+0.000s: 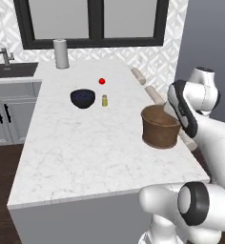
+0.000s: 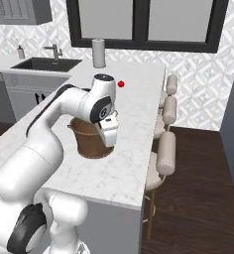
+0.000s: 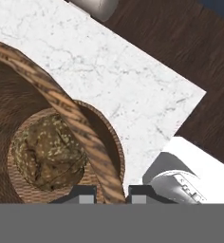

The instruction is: Open the cabinet, pick up the bread from the cabinet and place it in the basket. Then move the basket to the dining counter.

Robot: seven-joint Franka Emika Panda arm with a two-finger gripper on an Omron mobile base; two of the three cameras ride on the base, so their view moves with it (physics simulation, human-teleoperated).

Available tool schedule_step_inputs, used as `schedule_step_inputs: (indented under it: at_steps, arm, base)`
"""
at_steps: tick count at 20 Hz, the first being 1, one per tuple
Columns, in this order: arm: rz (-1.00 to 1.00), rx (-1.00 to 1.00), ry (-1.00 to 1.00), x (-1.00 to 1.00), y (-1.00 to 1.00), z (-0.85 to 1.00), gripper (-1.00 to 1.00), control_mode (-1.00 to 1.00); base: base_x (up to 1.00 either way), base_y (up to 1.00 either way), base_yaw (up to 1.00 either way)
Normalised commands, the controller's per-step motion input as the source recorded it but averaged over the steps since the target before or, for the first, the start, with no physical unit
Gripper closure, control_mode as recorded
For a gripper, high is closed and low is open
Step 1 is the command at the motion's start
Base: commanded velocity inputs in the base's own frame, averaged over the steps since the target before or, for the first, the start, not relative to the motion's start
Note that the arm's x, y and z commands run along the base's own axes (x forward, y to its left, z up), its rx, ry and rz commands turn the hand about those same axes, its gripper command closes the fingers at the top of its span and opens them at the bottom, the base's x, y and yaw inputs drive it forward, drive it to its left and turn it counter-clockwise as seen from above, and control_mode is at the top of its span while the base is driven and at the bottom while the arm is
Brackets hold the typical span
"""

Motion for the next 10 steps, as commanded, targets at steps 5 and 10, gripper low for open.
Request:
schedule_step_inputs:
  at_steps: [5, 10]
  arm:
    - [0.21, 0.16, 0.00, 1.00, 0.07, -0.21, 1.00, -1.00]
    - [0.22, 0.12, 0.00, 1.00, 0.17, -0.13, 1.00, -1.00]
  base:
    - [0.00, 0.00, 0.00]
    - [0.00, 0.00, 0.00]
